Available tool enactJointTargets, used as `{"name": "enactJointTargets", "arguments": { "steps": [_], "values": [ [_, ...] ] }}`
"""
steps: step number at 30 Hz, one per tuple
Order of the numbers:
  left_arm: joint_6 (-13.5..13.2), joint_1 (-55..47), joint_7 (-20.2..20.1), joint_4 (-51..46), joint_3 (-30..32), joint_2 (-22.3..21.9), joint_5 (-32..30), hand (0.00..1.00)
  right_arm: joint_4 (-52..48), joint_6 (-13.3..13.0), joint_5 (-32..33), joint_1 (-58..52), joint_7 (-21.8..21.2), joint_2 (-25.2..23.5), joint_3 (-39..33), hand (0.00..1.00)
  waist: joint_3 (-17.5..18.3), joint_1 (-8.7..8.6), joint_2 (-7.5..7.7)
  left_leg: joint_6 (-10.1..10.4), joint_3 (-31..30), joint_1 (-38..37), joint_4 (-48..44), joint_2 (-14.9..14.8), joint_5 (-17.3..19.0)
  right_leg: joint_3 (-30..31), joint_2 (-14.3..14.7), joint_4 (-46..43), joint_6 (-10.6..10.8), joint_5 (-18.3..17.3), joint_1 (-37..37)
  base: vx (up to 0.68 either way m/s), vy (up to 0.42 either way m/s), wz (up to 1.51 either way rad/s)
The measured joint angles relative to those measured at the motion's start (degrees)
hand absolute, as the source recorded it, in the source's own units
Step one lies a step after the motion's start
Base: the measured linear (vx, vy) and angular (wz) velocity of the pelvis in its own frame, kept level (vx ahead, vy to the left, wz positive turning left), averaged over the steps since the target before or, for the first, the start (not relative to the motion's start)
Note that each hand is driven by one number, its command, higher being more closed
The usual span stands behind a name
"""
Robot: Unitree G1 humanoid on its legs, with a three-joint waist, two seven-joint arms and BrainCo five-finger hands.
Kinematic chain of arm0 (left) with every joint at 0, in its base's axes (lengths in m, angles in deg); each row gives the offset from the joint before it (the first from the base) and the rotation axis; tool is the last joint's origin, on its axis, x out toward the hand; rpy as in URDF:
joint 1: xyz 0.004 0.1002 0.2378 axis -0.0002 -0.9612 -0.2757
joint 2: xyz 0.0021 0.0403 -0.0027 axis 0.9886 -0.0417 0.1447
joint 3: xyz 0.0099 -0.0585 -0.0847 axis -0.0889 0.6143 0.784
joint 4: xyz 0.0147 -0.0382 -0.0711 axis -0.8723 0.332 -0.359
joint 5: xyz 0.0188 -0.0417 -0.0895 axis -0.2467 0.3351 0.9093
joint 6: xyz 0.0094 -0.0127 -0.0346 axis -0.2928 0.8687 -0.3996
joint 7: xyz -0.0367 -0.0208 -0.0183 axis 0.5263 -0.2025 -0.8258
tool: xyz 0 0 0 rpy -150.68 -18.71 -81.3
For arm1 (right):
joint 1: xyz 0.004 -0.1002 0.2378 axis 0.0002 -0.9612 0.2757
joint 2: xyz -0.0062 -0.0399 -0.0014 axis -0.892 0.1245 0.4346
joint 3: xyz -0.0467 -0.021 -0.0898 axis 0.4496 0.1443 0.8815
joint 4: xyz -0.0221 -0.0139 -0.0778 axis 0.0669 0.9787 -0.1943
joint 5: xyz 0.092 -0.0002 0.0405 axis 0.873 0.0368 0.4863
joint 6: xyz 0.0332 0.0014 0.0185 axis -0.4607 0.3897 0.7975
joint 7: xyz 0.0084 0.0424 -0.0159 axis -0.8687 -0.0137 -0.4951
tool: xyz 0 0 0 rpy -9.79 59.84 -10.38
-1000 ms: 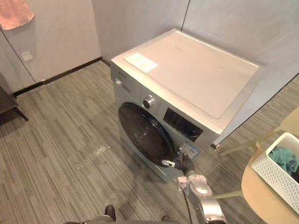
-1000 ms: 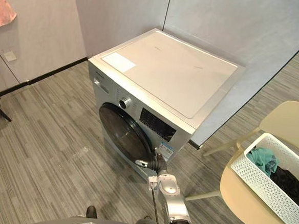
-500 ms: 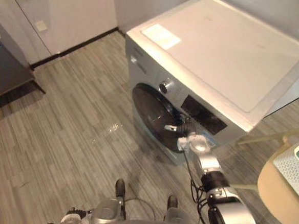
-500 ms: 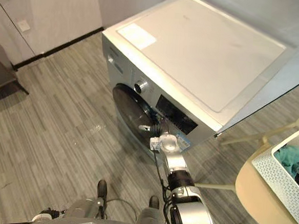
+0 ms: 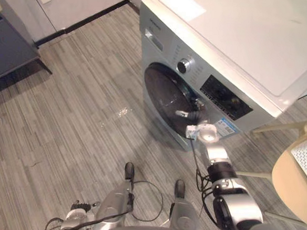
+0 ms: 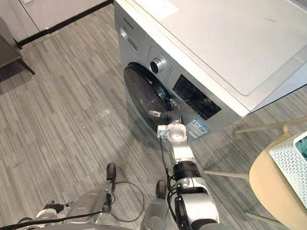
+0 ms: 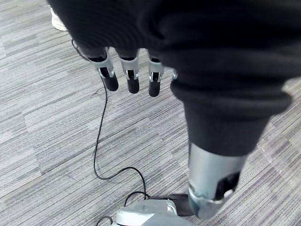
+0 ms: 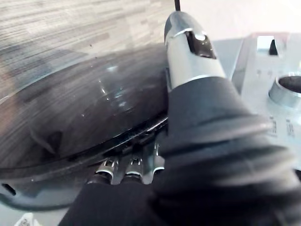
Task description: Pick up the laundry basket with both hands and put the clothes into the washing machine.
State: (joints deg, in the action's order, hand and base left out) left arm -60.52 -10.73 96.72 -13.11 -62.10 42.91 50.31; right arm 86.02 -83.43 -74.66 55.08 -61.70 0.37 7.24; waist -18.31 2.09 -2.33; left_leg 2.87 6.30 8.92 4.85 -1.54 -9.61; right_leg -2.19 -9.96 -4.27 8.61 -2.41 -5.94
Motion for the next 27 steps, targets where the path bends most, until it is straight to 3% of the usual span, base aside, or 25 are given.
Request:
{"name": "enactJointTargets", "arguments": {
  "steps": [5, 9, 12, 14, 18, 22, 24, 27],
  "values": [
    [0.46, -0.88, -0.04, 0.50, 2.50, 0.10, -0.63, 0.00, -4.83, -0.92, 0.32, -6.35, -5.00, -0.27, 18.93, 0.00, 1.42, -0.72, 2.43, 0.14, 0.17, -2.11, 0.00, -0.76, -0.07, 0.70, 0.51, -0.23, 0.00, 0.01, 0.84, 0.07, -0.054, -0.22],
    [0.57, -0.79, -0.04, 0.34, 3.26, -0.05, -1.43, 0.00, -3.38, 0.63, 9.17, -7.42, -15.17, -4.32, 34.69, 0.00, 3.44, 0.57, 2.82, 0.66, -1.57, -2.76, -0.01, -1.29, -0.35, -1.68, 0.90, -0.82, 0.07, -0.40, 2.52, 0.12, -0.080, 0.24],
    [0.43, -0.63, -0.04, -0.27, 4.10, -0.10, -1.54, 0.00, -1.80, 1.74, 14.71, -8.60, -19.46, -9.17, 39.57, 0.00, 3.64, 1.60, 3.14, 0.93, -3.80, -2.89, -0.14, -1.09, -0.95, -4.47, 0.83, -1.12, 0.21, -0.67, 4.57, 0.13, -0.055, 0.49],
    [0.30, -0.65, -0.02, -0.31, 5.01, -0.19, -1.53, 0.00, -2.35, 1.33, 17.68, -8.24, -20.04, -11.69, 38.66, 0.00, 3.91, 2.58, 3.62, 0.97, -4.88, -3.05, -0.37, -1.00, -1.04, -4.95, 0.89, -1.01, 0.26, -0.83, 5.49, 0.13, -0.046, 0.37],
    [0.40, -0.92, 0.12, -0.30, 5.90, -0.50, -1.57, 0.00, -3.44, -0.99, 20.34, -8.19, -18.37, -12.46, 33.08, 0.00, 4.45, 2.37, 4.53, 1.00, -4.56, -3.57, -0.32, -1.01, -1.00, -4.49, 0.90, -0.94, 0.14, -0.91, 5.86, 0.03, -0.014, -0.02],
    [1.35, -0.94, 0.03, -0.31, 6.29, -0.30, -1.70, 0.00, -4.67, -1.68, 20.21, -14.42, -16.03, -8.62, 25.88, 0.00, 4.79, 1.94, 5.24, 1.30, -1.68, -5.10, 0.04, -1.55, -0.33, -1.35, 1.27, -1.08, -0.50, -1.33, 5.52, -0.08, 0.013, -0.34],
    [1.55, -0.89, -0.43, -0.35, 5.96, 0.12, -1.82, 0.00, -4.69, -1.60, 19.41, -18.82, -15.24, -6.90, 21.76, 0.00, 5.06, 0.92, 5.63, 1.27, 0.09, -5.25, 0.05, -1.91, 0.20, 0.24, 1.51, -1.31, -0.51, -1.32, 4.14, -0.09, 0.015, -0.48],
    [1.84, -0.39, -1.53, -0.46, 4.43, 1.21, -2.79, 0.00, -4.89, -0.43, 13.33, -28.11, -15.02, -3.62, 13.02, 0.00, 5.32, -0.54, 6.03, 1.30, 2.28, -4.71, 0.05, -2.40, 0.26, 2.45, 1.99, -1.34, -0.45, -1.35, 2.36, -0.09, 0.005, -0.37]
  ]
}}
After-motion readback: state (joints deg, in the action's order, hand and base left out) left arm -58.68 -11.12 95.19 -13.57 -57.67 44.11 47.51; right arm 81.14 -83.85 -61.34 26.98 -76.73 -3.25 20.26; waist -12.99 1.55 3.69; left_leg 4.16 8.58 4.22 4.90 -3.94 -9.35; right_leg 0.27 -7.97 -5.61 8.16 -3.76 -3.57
